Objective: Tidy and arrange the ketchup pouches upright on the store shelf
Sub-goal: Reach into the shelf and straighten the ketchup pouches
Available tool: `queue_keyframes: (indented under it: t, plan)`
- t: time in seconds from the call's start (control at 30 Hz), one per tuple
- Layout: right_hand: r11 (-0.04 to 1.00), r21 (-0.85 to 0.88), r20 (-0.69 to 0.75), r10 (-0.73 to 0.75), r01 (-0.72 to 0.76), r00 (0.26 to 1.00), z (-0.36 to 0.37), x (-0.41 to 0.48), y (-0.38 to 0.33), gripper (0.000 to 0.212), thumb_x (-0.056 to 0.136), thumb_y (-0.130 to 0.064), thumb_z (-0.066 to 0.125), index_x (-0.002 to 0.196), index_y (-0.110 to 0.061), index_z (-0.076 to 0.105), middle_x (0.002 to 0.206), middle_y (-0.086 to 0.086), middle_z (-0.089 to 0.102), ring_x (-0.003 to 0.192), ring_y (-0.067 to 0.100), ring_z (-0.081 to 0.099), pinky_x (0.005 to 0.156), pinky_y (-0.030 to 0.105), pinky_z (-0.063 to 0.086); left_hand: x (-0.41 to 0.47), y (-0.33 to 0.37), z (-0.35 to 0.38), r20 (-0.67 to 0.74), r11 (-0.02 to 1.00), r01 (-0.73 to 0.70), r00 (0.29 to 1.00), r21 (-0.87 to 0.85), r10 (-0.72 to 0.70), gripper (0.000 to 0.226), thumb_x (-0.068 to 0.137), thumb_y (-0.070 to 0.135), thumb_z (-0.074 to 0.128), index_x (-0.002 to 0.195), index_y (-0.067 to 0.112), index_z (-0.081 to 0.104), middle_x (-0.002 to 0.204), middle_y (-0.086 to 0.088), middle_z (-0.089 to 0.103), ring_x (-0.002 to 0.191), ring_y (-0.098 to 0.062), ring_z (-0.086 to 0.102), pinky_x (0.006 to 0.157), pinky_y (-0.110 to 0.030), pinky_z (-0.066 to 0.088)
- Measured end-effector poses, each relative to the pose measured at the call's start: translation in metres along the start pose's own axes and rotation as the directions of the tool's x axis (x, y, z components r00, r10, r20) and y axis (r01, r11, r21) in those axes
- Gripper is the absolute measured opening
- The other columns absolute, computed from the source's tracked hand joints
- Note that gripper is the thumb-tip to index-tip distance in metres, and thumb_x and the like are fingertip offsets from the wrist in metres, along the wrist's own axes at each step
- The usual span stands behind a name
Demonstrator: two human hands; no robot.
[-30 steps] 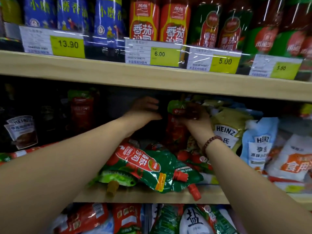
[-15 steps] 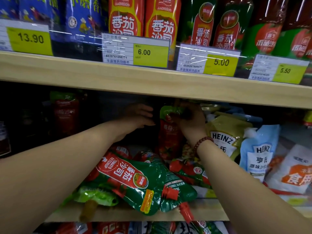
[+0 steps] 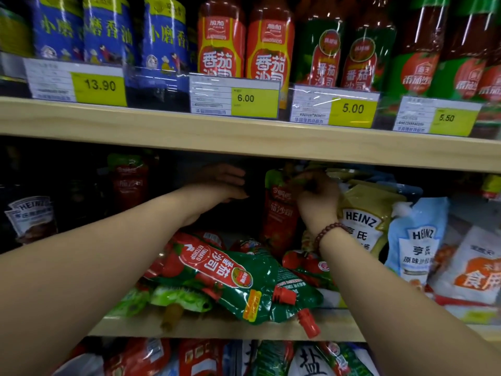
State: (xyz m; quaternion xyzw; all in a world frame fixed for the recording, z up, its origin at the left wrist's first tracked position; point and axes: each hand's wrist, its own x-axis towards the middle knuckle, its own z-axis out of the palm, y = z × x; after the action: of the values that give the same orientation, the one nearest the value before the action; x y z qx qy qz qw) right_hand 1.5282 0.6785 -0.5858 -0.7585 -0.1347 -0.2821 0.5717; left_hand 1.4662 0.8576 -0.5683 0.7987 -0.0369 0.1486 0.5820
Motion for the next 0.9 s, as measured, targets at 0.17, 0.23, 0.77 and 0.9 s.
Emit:
queue_keyframes:
  t: [0.17,0.23,0.77,0.9]
  plan:
    - [0.985,0.159,0.004,0.073,-0.072,0.997,0.007,-0.005,-0.018,0.022,0.08,0.006,0.062,0.067,-0.011,0.062,0.077,0.009,0.065,0.073,0.015,0.058,0.073,0.029,0.047,-0.012,-0.003,-0.014,-0.034,1.0,-0.03,0.999,0.006,0.03,0.039,0.071,-0.005,0.072,0.106,0.01,0.064,0.101,-0.009,0.067,0.094,-0.018,0.061,0.087,-0.036,0.049]
    - [0.956,0.263,0.02,0.129,-0.13,0.991,0.006,-0.005,-0.025,0.021,0.079,0.006,0.065,0.068,-0.012,0.066,0.078,0.013,0.067,0.076,0.022,0.063,0.076,0.036,0.051,-0.014,-0.006,-0.02,-0.035,1.0,-0.029,0.999,0.001,0.029,0.041,0.072,-0.006,0.071,0.109,0.008,0.063,0.102,-0.008,0.066,0.094,-0.018,0.06,0.083,-0.033,0.048]
    - [0.958,0.286,0.15,-0.058,0.013,0.987,0.093,-0.024,-0.092,0.045,0.073,0.004,0.073,0.115,0.001,0.058,0.125,0.019,0.059,0.119,0.029,0.053,0.108,0.043,0.036,-0.025,-0.042,-0.091,-0.098,0.995,-0.025,0.995,-0.094,0.016,0.046,0.07,0.005,0.076,0.113,0.014,0.062,0.103,-0.002,0.069,0.091,-0.009,0.063,0.07,-0.016,0.05]
    - [0.957,0.29,0.211,-0.039,-0.025,0.977,0.11,-0.029,-0.099,0.043,0.07,-0.002,0.077,0.109,-0.005,0.062,0.119,0.014,0.063,0.111,0.024,0.058,0.103,0.042,0.042,-0.029,-0.056,-0.107,-0.109,0.993,-0.015,0.994,-0.12,0.002,0.038,0.074,0.012,0.075,0.109,0.023,0.062,0.103,0.004,0.068,0.092,-0.008,0.062,0.08,-0.027,0.049]
